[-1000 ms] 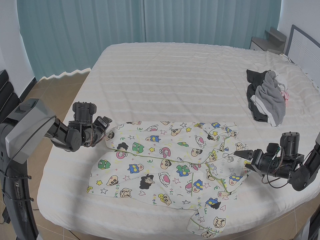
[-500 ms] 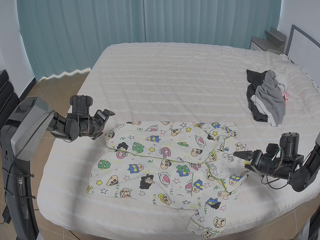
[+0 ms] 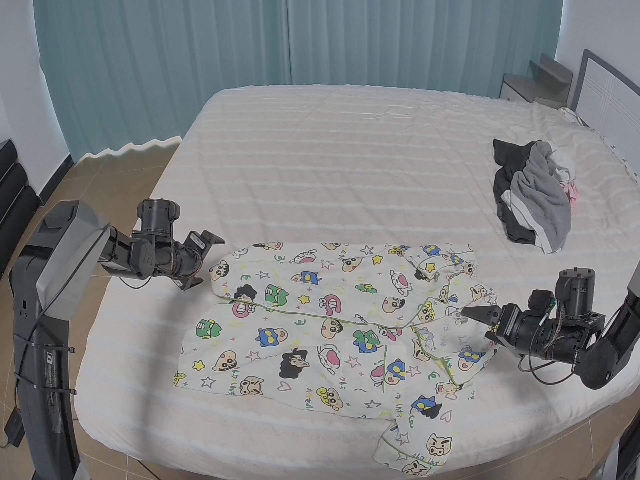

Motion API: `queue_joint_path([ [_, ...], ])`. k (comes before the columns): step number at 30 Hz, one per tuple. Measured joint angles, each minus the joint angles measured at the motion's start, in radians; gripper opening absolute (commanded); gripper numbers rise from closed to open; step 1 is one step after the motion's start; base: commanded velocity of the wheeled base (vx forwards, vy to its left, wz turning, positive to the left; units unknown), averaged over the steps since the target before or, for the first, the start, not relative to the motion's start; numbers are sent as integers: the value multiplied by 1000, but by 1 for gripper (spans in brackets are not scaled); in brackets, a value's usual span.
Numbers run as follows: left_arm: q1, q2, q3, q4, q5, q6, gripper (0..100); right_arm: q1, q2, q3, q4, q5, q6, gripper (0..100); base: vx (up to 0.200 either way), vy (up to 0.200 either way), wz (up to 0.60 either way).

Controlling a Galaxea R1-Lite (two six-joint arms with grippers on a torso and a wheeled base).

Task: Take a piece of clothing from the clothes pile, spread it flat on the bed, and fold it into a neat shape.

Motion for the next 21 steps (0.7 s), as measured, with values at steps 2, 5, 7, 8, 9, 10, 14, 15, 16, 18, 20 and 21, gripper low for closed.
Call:
queue_joint_path([
  [2, 3, 4, -4, -4, -20, -24, 100, 2, 1, 0, 0, 0, 0, 100, 0, 0, 0],
  [5, -3, 9, -12, -8, -61, -72, 100, 4, 3, -3, 0, 0, 0, 100, 0, 0, 0],
  [7, -11, 14, -21, -9, -99, -112, 100, 5, 5, -5, 0, 0, 0, 100, 0, 0, 0],
  [8, -16, 17, -30, -10, -112, -132, 100, 6, 6, -5, 0, -1, 0, 100, 0, 0, 0],
  [9, -20, 22, -39, -10, -120, -147, 100, 6, 7, -5, 0, -1, 0, 100, 0, 0, 0],
  [10, -24, 28, -52, -10, -124, -159, 100, 6, 8, -5, 0, -1, 0, 100, 0, 0, 0],
  [14, -39, 72, -127, -11, -117, -187, 0, 6, 10, -6, 0, -3, -1, 100, 0, 0, 0],
  [15, -41, 83, -142, -11, -108, -190, 0, 6, 11, -6, 0, -3, -1, 100, 0, 0, 0],
  [16, -44, 96, -158, -10, -91, -194, 0, 6, 11, -5, 0, -3, -1, 100, 0, 0, 0],
  [18, -46, 114, -181, -10, -63, -199, 0, 8, 13, -4, 0, -3, -1, 100, 0, 0, 0],
  [20, -48, 128, -197, -10, -52, -201, 0, 12, 14, -3, 0, -3, -1, 100, 0, 0, 0],
  [21, -49, 133, -200, -10, -50, -201, 0, 12, 15, -3, 0, -3, -1, 100, 0, 0, 0],
])
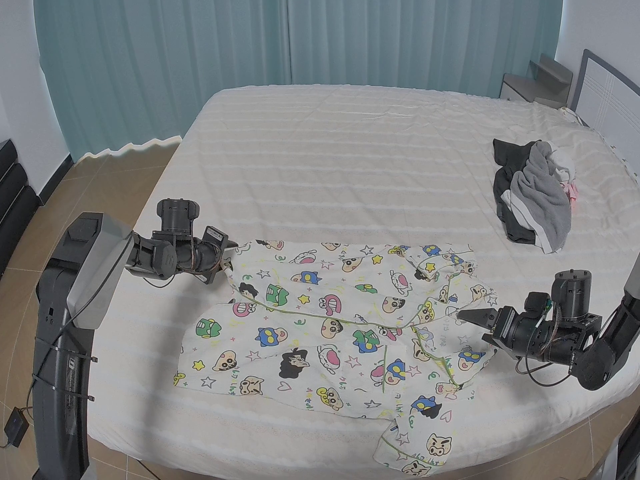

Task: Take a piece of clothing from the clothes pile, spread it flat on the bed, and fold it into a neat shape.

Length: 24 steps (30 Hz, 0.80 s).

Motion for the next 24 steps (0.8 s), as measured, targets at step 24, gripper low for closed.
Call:
queue_joint_path([
  [24, -8, -131, 36, -46, 189, 60, 0, 8, 1, 3, -1, 0, 0, 100, 0, 0, 0],
])
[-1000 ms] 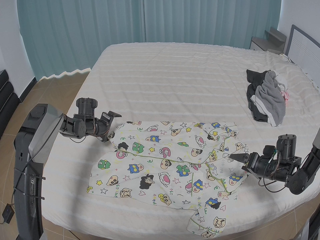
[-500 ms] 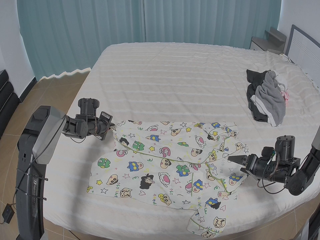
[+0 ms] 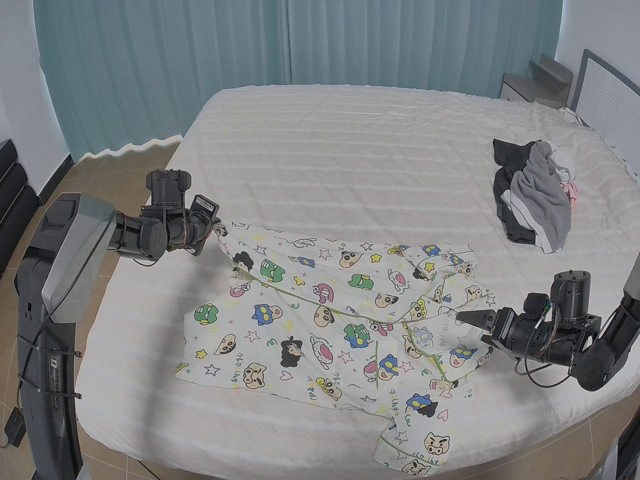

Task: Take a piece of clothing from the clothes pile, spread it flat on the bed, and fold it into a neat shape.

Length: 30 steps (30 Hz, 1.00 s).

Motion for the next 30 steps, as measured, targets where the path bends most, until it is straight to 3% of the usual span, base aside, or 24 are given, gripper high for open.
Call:
queue_joint_path([
  [3, -3, 1, 27, -46, 0, 19, 0, 0, 0, 0, 0, 0, 0, 100, 0, 0, 0],
  [4, -4, 3, 36, -63, 0, 26, 100, 0, 0, 0, 0, 0, 0, 100, 0, 0, 0],
  [14, 1, 25, 124, -84, -2, 81, 100, -9, 13, -1, 0, 0, 0, 100, 0, 0, 0],
  [20, 44, -5, 216, -83, -17, 89, 100, -14, 24, 5, 1, -4, -14, 100, 0, 0, 0],
  [30, 96, -219, 586, -124, -168, 114, 100, 7, 18, 38, 1, -8, -63, 100, 0, 0, 0],
])
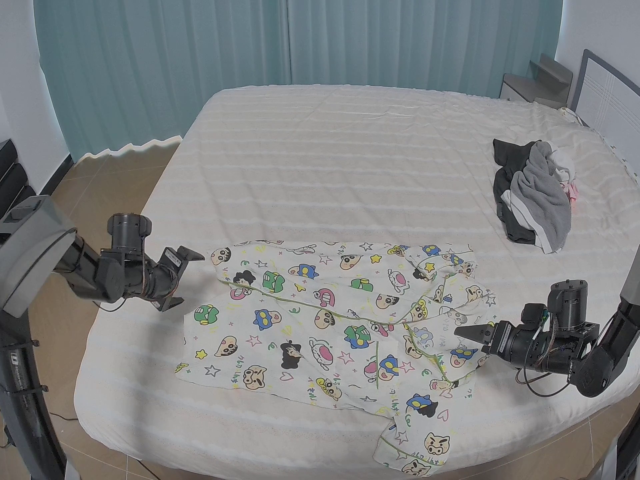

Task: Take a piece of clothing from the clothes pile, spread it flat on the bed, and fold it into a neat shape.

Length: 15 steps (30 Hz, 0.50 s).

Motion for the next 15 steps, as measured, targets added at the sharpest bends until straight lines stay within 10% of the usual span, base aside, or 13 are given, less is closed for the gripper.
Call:
queue_joint_path([
  [15, -144, -337, 592, -244, -62, -6, 100, 71, -21, 60, 0, -2, -47, 100, -160, 0, 0],
])
